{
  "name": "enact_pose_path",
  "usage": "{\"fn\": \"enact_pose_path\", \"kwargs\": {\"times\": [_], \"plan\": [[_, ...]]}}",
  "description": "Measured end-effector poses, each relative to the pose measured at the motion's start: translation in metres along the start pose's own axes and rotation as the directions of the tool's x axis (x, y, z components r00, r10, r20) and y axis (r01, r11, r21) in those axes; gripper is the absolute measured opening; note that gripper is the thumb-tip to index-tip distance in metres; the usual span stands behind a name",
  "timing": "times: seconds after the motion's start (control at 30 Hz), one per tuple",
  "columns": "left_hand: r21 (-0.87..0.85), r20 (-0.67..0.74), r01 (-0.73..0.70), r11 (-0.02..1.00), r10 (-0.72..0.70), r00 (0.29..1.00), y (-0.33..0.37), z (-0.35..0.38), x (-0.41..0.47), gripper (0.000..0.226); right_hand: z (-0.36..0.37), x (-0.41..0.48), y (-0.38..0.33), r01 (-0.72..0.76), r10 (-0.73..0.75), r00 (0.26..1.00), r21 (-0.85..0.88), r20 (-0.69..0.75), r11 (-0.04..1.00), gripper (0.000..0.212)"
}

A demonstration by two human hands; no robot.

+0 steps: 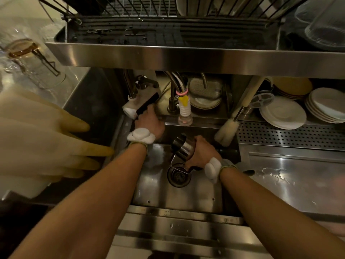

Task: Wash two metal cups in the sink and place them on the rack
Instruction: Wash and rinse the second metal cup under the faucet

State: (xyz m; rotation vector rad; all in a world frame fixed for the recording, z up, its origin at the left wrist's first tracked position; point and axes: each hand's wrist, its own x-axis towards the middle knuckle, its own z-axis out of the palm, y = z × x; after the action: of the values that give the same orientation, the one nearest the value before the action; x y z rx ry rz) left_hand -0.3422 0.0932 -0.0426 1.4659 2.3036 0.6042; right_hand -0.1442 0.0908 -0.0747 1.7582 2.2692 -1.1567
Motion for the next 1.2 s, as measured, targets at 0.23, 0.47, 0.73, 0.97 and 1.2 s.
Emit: {"fn": "enact_pose_path", "kwargs": {"times": [0.23,0.47,0.73,0.97,1.2], "plan": [[-0.070,0.377,0.213,0.974,-0.172,0.910,-0.024,0.032,-0.046,0.046,-0.017,-0.013,0.000,0.026,-0.016,0.999,-0.318,0.034,0.948,0.096],[-0.112,0.403,0.241,0.964,-0.177,0.898,-0.032,0.039,-0.058,0.043,-0.038,-0.011,-0.027,0.098,-0.042,0.994,-0.676,0.099,0.730,0.073],[-0.154,0.425,0.193,0.969,-0.112,0.898,-0.034,0.047,-0.066,0.046,-0.033,-0.009,-0.053,0.084,-0.019,0.996,-0.870,0.085,0.486,0.046],[-0.184,0.503,-0.033,0.982,0.123,0.856,-0.021,0.046,-0.070,0.106,-0.032,-0.010,-0.040,0.266,-0.188,0.964,-0.710,0.189,0.652,0.083],[-0.138,0.626,-0.163,0.977,0.214,0.750,0.000,0.061,-0.064,0.118,-0.020,-0.015,-0.017,0.381,-0.330,0.924,-0.414,0.192,0.827,0.090]]}}
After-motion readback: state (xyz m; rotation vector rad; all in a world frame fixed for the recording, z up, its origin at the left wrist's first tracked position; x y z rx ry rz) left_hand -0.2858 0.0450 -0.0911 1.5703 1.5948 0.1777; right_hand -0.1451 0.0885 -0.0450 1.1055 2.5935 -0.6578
